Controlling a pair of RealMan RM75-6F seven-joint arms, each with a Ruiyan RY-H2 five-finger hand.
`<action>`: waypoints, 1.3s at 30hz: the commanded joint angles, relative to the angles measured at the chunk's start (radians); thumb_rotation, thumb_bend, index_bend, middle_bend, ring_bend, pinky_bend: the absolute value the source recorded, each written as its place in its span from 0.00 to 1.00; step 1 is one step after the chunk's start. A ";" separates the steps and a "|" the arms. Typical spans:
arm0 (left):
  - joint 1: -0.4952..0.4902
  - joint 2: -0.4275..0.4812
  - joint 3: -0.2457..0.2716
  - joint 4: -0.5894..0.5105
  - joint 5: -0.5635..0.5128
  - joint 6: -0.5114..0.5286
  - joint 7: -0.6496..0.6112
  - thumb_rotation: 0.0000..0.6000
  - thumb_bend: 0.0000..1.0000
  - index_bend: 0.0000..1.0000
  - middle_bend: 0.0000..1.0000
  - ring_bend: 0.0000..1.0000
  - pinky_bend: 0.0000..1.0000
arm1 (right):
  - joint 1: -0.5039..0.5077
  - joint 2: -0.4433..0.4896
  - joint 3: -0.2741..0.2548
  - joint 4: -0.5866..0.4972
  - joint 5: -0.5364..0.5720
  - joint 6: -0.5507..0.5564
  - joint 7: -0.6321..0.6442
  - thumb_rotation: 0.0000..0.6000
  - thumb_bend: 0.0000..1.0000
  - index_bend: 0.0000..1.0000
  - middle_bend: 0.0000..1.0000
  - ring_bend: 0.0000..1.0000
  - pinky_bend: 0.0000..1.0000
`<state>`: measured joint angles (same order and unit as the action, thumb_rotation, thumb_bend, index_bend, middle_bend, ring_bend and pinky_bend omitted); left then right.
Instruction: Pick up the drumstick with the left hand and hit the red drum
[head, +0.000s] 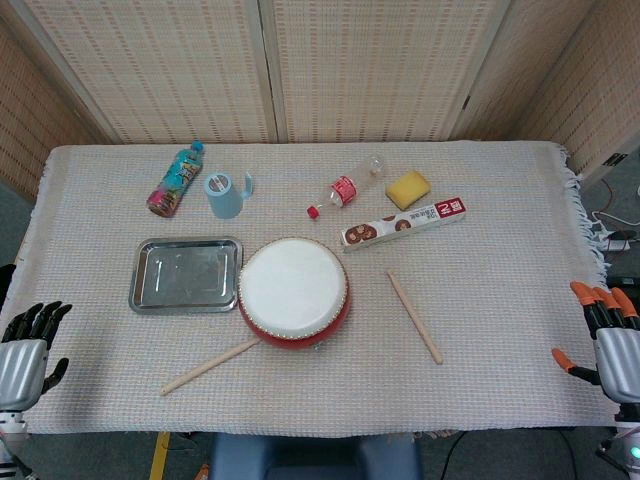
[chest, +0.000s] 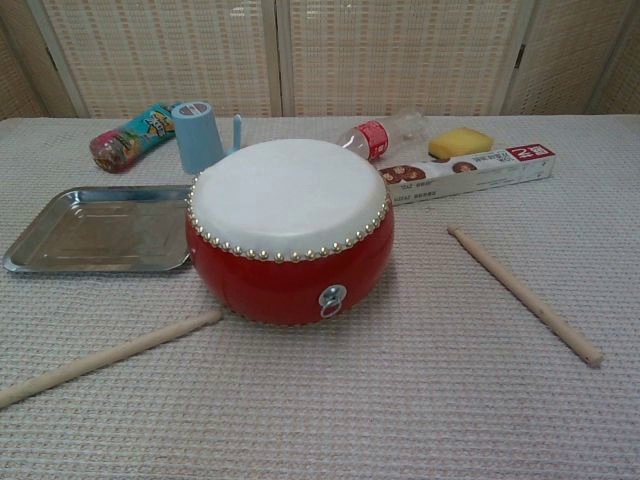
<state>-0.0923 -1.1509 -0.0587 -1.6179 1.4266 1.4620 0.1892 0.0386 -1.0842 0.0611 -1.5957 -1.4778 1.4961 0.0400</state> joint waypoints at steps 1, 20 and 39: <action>-0.006 -0.011 -0.008 0.003 -0.010 -0.007 0.005 1.00 0.26 0.16 0.12 0.09 0.13 | 0.001 0.001 0.005 -0.003 0.005 -0.001 -0.004 1.00 0.18 0.00 0.10 0.00 0.04; -0.081 -0.004 -0.047 -0.109 0.041 -0.035 -0.008 1.00 0.29 0.28 0.18 0.15 0.15 | -0.016 0.009 0.032 0.005 -0.006 0.066 0.006 1.00 0.18 0.00 0.10 0.00 0.03; -0.224 -0.170 -0.021 -0.201 -0.102 -0.285 0.193 1.00 0.42 0.37 0.21 0.19 0.15 | -0.009 0.014 0.040 0.035 0.005 0.047 0.042 1.00 0.18 0.00 0.10 0.00 0.03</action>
<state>-0.3128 -1.3153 -0.0811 -1.8175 1.3292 1.1811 0.3778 0.0296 -1.0700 0.1007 -1.5606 -1.4730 1.5428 0.0820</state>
